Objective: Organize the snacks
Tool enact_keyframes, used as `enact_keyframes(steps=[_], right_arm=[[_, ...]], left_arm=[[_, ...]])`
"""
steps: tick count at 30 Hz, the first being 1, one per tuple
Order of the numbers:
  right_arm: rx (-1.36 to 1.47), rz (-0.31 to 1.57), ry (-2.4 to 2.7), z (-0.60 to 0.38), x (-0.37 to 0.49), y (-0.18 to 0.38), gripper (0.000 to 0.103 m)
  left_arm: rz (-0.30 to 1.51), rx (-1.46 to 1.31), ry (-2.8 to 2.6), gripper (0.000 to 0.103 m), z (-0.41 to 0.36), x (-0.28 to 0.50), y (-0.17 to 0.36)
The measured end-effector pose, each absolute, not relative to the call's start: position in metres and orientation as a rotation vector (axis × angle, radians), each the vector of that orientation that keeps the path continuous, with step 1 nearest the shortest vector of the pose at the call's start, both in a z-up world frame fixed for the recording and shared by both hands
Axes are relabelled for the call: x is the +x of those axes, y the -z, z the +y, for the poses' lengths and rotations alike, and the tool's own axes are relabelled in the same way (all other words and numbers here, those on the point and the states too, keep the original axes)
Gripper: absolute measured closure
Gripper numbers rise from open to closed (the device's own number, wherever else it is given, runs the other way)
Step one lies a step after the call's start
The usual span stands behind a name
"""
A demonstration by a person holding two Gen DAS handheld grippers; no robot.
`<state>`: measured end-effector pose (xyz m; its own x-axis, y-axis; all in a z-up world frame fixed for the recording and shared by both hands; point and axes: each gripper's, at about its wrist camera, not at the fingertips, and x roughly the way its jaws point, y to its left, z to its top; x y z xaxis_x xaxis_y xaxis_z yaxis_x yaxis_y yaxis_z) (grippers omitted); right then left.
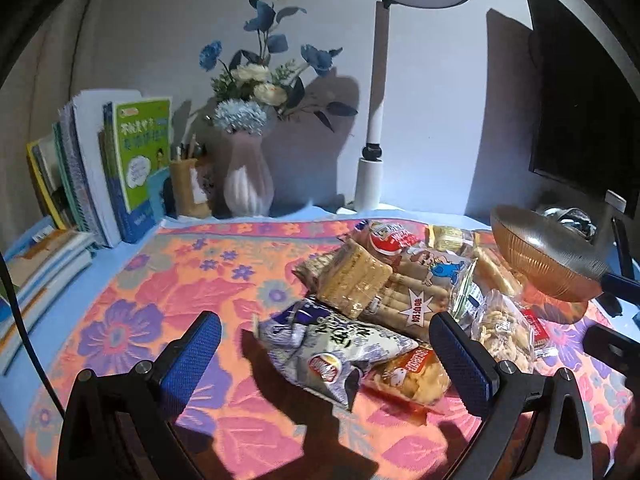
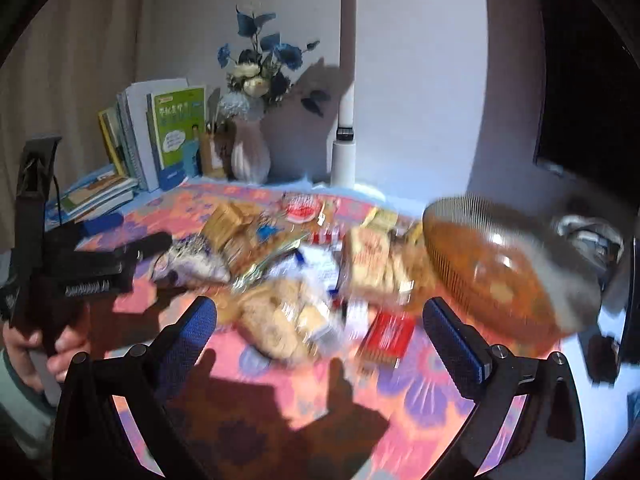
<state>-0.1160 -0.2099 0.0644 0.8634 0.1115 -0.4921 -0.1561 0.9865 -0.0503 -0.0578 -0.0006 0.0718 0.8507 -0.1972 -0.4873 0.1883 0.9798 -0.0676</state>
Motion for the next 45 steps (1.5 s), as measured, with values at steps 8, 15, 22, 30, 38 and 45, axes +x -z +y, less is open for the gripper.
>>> enact_keyframes(steps=[8,15,22,30,38,45], right_arm=[[-0.085,0.61,-0.126,-0.216,-0.082,-0.02,0.0],[-0.048,0.65,-0.122,-0.226,-0.076,-0.015,0.0],[-0.02,0.66,-0.133,-0.232,-0.074,-0.014,0.0],[-0.017,0.667,-0.135,-0.231,-0.075,-0.014,0.0],[-0.011,0.677,-0.135,-0.231,-0.073,-0.014,0.0],[-0.023,0.68,-0.132,-0.229,-0.074,-0.013,0.0]], left_arm=[[0.54,-0.016,0.228,0.0,-0.008,-0.053,-0.054],[0.532,0.013,0.22,0.0,-0.015,-0.057,-0.051],[0.551,-0.016,0.222,0.0,-0.008,-0.054,-0.05],[0.563,-0.014,0.229,0.0,-0.009,-0.051,-0.05],[0.578,-0.022,0.235,0.0,-0.008,-0.048,-0.049],[0.584,-0.028,0.237,0.0,-0.008,-0.046,-0.048]])
